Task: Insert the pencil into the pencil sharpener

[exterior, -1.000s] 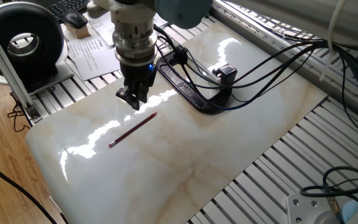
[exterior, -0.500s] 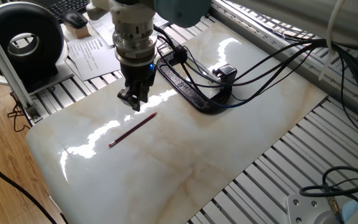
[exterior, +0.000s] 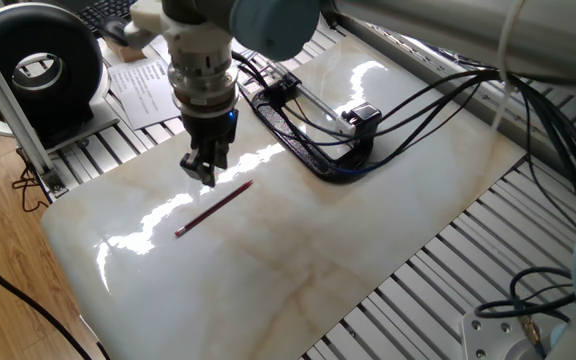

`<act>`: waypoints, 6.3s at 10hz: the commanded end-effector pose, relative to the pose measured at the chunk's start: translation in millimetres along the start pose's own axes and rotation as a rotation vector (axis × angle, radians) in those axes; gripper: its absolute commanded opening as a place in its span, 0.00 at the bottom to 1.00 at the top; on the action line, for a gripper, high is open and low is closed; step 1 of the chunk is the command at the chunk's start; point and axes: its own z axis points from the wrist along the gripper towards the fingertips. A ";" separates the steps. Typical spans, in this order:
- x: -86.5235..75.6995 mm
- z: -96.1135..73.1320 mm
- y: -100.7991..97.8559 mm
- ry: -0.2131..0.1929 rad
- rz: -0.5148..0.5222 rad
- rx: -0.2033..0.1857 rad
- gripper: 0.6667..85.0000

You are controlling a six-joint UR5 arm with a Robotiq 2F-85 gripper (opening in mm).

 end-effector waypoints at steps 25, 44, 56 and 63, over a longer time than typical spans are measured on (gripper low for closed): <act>-27.8 40.8 3.5 -0.021 -0.276 0.010 0.01; -37.7 67.2 13.8 -0.042 -0.861 -0.026 1.00; -17.9 65.2 7.2 -0.055 -0.764 -0.095 0.02; -20.1 72.8 -1.6 -0.025 -0.834 -0.028 0.99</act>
